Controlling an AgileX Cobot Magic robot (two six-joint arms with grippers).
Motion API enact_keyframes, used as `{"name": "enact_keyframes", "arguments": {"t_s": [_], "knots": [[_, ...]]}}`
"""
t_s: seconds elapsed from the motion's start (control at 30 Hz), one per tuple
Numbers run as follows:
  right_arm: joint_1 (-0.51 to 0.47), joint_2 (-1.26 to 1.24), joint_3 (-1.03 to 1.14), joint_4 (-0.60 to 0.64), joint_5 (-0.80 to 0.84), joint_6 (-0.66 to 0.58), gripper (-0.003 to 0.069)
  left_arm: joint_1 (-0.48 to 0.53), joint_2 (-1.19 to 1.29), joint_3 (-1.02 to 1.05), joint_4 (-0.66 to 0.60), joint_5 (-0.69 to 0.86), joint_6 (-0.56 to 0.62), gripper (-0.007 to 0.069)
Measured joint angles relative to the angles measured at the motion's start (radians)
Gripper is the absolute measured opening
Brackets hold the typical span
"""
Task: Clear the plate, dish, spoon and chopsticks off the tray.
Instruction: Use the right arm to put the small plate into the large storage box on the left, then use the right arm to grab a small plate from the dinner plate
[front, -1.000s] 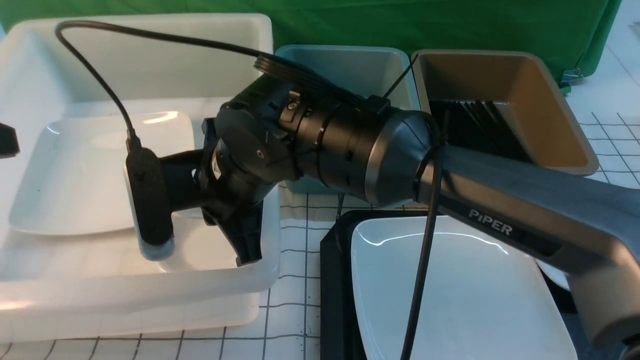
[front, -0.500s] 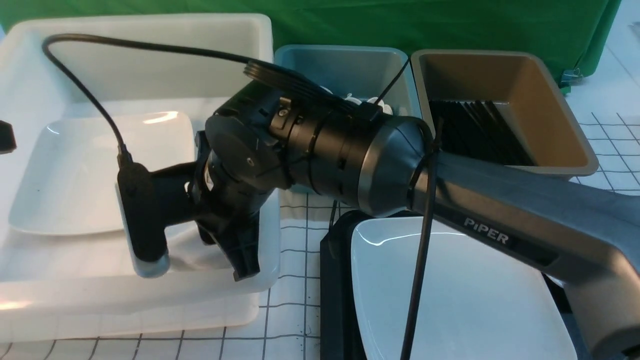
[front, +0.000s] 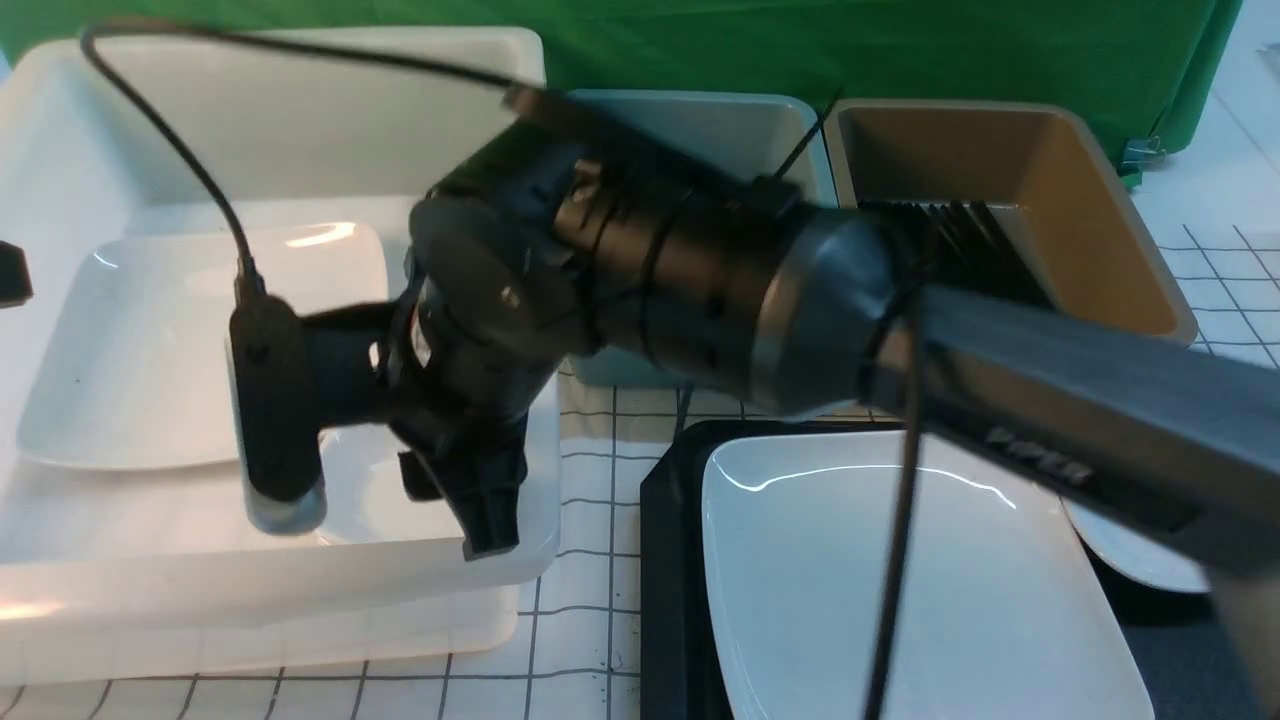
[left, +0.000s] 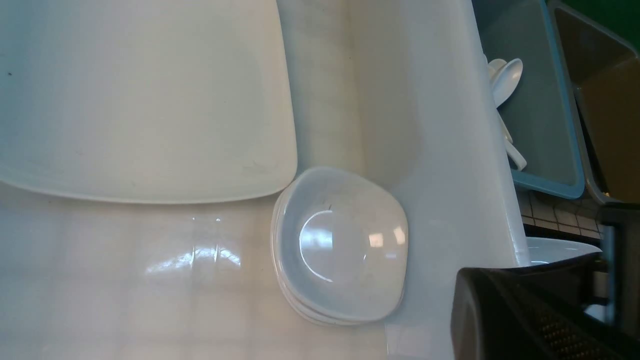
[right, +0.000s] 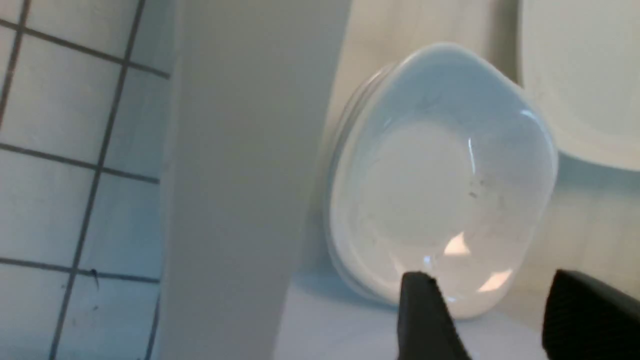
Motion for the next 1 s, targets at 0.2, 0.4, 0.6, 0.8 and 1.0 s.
{"name": "enact_keyframes", "arguments": {"t_s": [0.2,0.4,0.6,0.8,1.0], "knots": [[0.000,-0.091,0.000,-0.009,0.059,0.065,0.0340,0.000,0.000,0.000,0.000,0.000,0.000,0.0006],[0.005,-0.226,0.000,-0.158,0.199,0.303,0.0141,0.000,0.000,0.000,0.000,0.001,0.001,0.0006],[-0.073,-0.436,0.013,-0.262,0.216,0.522,0.0001,-0.017,0.000,0.000,0.000,0.002,0.002,0.0006],[-0.262,-0.654,0.163,-0.244,0.216,0.607,-0.0002,-0.116,0.000,0.000,0.021,-0.007,0.007,0.0006],[-0.557,-0.811,0.622,-0.153,0.203,0.630,-0.0002,-0.293,0.000,0.000,0.100,-0.029,0.012,0.0006]]}}
